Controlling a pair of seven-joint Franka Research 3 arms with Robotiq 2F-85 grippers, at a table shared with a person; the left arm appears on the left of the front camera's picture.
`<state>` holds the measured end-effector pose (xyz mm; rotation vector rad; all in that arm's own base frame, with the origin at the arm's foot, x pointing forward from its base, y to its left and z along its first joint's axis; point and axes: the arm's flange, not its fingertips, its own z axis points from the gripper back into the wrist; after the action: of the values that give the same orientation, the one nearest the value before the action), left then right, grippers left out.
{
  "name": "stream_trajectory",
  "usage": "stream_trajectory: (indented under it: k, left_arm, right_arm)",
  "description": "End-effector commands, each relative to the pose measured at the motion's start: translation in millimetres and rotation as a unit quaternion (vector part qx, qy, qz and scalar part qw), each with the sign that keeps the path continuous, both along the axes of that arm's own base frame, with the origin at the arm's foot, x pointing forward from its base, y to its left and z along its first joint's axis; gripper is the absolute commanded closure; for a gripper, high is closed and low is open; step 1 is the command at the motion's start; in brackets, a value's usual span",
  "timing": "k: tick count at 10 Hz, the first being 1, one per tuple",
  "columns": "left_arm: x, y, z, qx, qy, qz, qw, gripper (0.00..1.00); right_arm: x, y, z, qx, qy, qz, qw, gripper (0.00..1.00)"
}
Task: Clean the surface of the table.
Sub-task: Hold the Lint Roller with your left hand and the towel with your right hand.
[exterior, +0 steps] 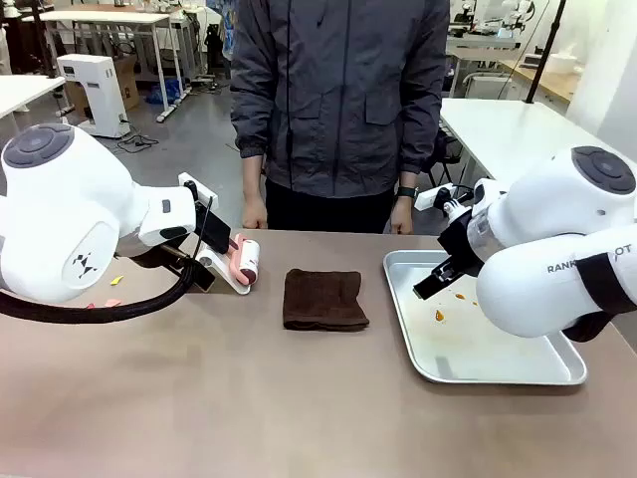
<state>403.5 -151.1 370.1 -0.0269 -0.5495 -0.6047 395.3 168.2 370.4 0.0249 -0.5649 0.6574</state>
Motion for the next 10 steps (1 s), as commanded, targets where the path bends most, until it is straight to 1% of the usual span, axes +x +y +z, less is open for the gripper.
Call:
stream_trajectory:
  k: [1, 10]
  left_arm:
    - [0.0, 0.0, 0.1, 0.000, 0.000, 0.000, 1.000, 0.00]
    - [0.0, 0.0, 0.1, 0.000, 0.000, 0.000, 1.000, 0.00]
  right_arm:
    - [0.0, 0.0, 0.1, 0.000, 0.000, 0.000, 1.000, 0.00]
    - [0.0, 0.0, 0.1, 0.000, 0.000, 0.000, 1.000, 0.00]
